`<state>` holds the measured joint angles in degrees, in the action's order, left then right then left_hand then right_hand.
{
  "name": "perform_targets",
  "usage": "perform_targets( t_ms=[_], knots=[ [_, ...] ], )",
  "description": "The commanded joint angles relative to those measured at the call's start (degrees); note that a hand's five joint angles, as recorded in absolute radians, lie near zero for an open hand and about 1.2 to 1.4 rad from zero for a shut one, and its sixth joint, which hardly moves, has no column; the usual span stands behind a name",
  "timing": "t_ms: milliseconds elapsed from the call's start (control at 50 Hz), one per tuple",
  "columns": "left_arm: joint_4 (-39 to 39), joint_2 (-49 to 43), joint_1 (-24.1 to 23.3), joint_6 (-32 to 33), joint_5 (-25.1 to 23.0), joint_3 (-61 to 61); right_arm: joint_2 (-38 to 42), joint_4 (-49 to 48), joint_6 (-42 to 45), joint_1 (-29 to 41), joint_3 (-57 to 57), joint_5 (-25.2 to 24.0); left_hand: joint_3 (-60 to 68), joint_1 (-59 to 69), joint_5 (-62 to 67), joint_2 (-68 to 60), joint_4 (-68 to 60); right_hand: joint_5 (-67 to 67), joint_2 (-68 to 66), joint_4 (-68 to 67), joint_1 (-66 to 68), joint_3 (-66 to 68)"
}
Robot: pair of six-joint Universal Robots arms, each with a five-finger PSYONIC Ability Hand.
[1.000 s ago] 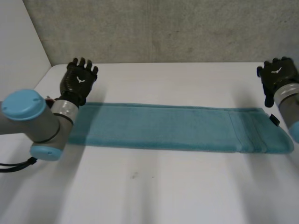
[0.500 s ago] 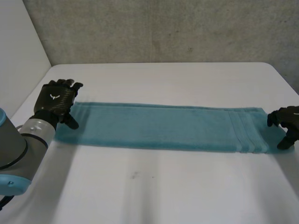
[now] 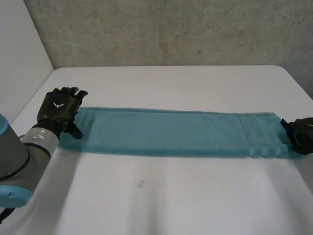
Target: Fold the laundry
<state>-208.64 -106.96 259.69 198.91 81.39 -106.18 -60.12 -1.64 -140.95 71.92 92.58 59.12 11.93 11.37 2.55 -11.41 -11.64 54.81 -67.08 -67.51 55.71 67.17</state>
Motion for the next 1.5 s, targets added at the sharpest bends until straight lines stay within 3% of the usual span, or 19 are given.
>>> perform_targets(
  t_ms=[20, 120, 240, 300, 320, 360, 380, 420, 500, 640, 860, 1400, 1500],
  knots=[
    [0.1, 0.0, -0.1, 0.0, 0.0, 0.0, 0.9, -2.0, 0.1, -3.0, -2.5, 5.5, -1.7, -1.2, -2.3, 1.2, 1.4, 15.2, -12.9, -12.5, 24.3, 12.8],
    [0.1, 0.0, -0.1, 0.0, 0.1, 0.0, 2.8, -3.2, 0.8, -6.9, -9.4, 14.9, -1.5, -1.0, -2.2, 1.0, 1.3, 15.2, -12.9, -12.5, 24.3, 12.8],
    [0.1, 0.3, -0.1, 0.0, 0.2, -0.3, 2.4, -1.9, 2.5, -8.6, -15.0, 20.4, -1.7, -1.2, -2.3, 1.2, 1.4, 15.2, -12.9, -12.5, 24.3, 12.8],
    [0.1, 0.3, -0.1, 0.0, 0.3, -0.3, 1.1, -1.3, 1.7, -7.1, -15.5, 20.1, -1.5, -1.0, -2.2, 1.0, 1.3, 15.2, -12.9, -12.5, 24.3, 12.8],
    [0.0, 0.4, 0.1, 0.0, 0.3, -0.3, -1.4, -0.3, -0.8, -2.4, -16.1, 19.8, -1.5, -1.0, -2.2, 1.0, 1.3, 15.2, -12.9, -12.5, 24.3, 12.8],
    [-0.1, 0.4, 0.4, 0.1, 0.3, -0.3, -2.0, 0.0, -2.1, -0.6, -16.3, 19.8, -1.5, -1.0, -2.2, 1.0, 1.3, 15.2, -12.9, -12.5, 24.3, 12.8],
    [-0.1, 0.4, 0.4, 0.1, 0.4, -0.3, -3.6, 0.7, -5.0, 2.1, -16.0, 19.5, -1.5, -1.0, -2.2, 1.0, 1.3, 10.1, -7.8, -7.4, 19.2, 7.7],
    [-0.1, 0.4, 0.6, 0.1, 0.4, -0.3, -5.1, 1.5, -9.8, 5.3, -14.6, 18.3, -1.5, -1.0, -2.2, 1.0, 1.3, -28.3, 30.5, 31.0, -19.2, -30.6],
    [-0.1, 0.7, 0.6, 0.0, 0.3, -1.0, -6.4, 1.2, -12.0, 6.3, -10.1, 12.4, -1.7, -1.2, -2.3, 1.2, 1.4, -32.2, 34.5, 34.9, -23.1, -34.5],
    [-0.1, 0.9, 0.5, 0.0, 0.1, -1.3, -5.9, 1.8, -7.5, 4.9, -3.3, 2.3, -1.7, -1.2, -2.3, 1.2, 1.4, -31.5, 33.8, 34.2, -22.4, -33.9],
    [0.0, 0.9, 0.0, -0.1, 0.0, -1.5, -3.9, 0.5, 1.8, -0.2, 4.4, 0.2, -1.7, -1.2, -2.3, 1.2, 1.4, -26.8, 29.1, 29.5, -17.7, -29.2],
    [-0.1, 0.5, -0.2, -0.2, -0.1, -1.5, 1.3, -4.5, 2.3, -0.4, 3.1, -2.1, -1.7, -1.2, -2.3, 1.2, 1.4, -18.4, 20.7, 21.1, -9.3, -20.8],
    [-0.1, 0.5, -0.2, -0.2, -0.1, -1.5, 2.5, -4.9, 2.3, -0.5, 2.3, -2.1, -1.9, -1.3, -2.5, 1.4, 1.6, -4.4, 6.7, 7.1, 4.7, -6.8]
  ],
)
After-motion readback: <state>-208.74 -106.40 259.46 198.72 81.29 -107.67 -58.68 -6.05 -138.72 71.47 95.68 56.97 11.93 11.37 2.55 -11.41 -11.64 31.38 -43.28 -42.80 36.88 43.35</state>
